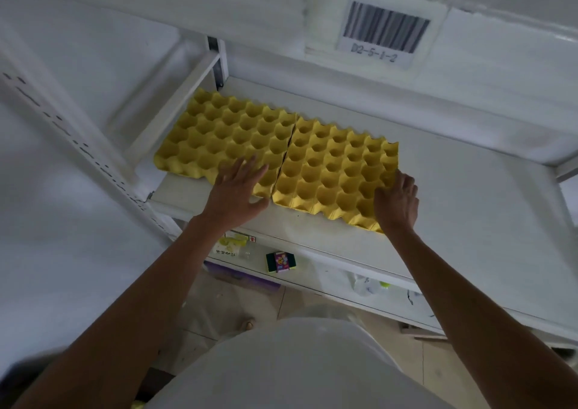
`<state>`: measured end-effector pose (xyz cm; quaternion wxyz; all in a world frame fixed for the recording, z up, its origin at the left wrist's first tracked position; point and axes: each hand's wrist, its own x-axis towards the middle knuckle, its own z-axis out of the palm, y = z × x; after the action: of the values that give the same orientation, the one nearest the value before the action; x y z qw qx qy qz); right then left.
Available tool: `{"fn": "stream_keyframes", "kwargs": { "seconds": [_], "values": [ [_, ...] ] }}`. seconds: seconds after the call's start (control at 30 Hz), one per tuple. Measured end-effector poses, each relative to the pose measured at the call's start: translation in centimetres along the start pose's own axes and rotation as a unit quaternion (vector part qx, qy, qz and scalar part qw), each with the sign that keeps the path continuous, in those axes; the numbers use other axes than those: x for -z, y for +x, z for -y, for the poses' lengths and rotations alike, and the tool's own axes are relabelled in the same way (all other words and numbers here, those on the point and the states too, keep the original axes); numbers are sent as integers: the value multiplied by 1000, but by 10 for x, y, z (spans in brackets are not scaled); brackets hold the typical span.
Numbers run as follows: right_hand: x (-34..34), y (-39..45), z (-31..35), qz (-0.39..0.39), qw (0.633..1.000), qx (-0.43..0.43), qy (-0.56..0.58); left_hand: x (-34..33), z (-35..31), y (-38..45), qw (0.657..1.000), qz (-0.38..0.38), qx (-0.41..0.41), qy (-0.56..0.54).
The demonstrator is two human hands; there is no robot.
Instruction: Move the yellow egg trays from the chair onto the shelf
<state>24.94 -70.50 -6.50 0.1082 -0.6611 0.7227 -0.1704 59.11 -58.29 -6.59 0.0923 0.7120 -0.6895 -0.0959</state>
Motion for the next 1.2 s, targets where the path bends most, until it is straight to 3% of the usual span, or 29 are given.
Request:
{"fn": "stream_keyframes", "kwargs": {
  "seconds": [0.2, 0.4, 0.53, 0.7, 0.8, 0.97, 1.07, 1.2],
  "values": [
    [5, -20, -11, 38, 966, 245, -78, -9, -51, -53, 997, -21, 74, 20],
    [5, -53, -42, 113, 894, 427, -79, -51, -131, -135, 984, -63, 164, 18],
    [9, -97, -59, 143, 841, 519, -59, -87, -197, -220, 964, -39, 263, 8],
    [16, -185, -64, 197, 744, 635, -70, -122, -264, -341, 916, 16, 401, -12],
    [17, -243, -67, 219, 687, 692, -50, -135, -288, -405, 882, 11, 470, -43],
    [9, -339, -74, 274, 563, 767, -137, -150, -324, -493, 803, -7, 595, -26],
    [2, -392, -80, 281, 528, 787, -151, -162, -346, -535, 768, -13, 638, -44],
    [-11, -450, -86, 286, 513, 791, -170, -178, -359, -583, 752, -5, 655, -66]
  ]
}}
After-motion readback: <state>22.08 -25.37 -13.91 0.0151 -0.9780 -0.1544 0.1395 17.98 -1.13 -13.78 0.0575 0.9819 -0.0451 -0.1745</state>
